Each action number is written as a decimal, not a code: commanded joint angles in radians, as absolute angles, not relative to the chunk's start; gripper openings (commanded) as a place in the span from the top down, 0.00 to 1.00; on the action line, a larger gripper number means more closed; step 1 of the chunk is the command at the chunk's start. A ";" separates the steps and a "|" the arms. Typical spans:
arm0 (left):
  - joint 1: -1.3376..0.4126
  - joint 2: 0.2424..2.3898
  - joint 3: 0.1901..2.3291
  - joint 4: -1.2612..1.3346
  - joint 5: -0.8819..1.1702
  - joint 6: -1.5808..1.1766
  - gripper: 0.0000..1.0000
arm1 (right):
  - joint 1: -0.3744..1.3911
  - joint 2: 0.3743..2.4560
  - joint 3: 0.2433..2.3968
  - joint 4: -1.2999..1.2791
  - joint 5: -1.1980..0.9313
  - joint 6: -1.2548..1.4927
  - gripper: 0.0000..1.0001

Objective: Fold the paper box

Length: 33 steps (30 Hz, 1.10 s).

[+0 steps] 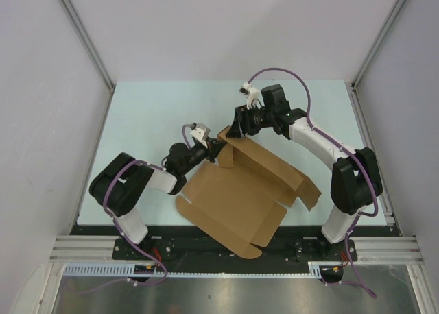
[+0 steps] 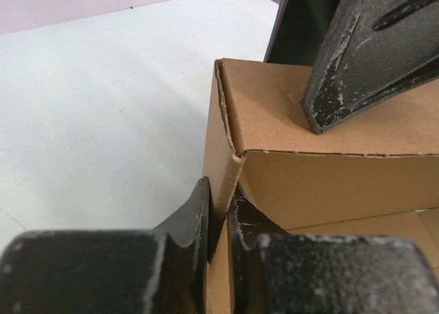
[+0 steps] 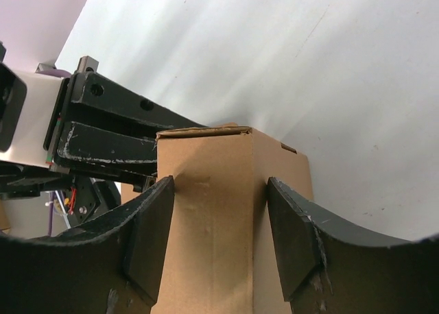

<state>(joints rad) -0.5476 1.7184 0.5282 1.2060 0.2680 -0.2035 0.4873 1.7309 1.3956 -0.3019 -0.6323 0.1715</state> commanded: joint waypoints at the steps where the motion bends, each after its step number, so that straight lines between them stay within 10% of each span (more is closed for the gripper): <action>1: -0.572 1.678 0.571 1.181 0.196 -0.178 0.93 | 0.518 1.735 1.413 -0.356 -0.669 0.172 0.39; 13: -0.601 1.660 0.555 1.152 0.228 -0.164 0.46 | 0.515 1.740 1.414 -0.362 -0.664 0.173 0.40; 33: -0.600 1.557 0.459 1.026 0.178 -0.115 0.36 | 0.486 1.747 1.416 -0.351 -0.710 0.184 0.39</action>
<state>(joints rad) -0.5991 1.6070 0.4789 1.0584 0.2157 -0.1478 0.4953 1.7336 1.3960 -0.3355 -0.6624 0.1719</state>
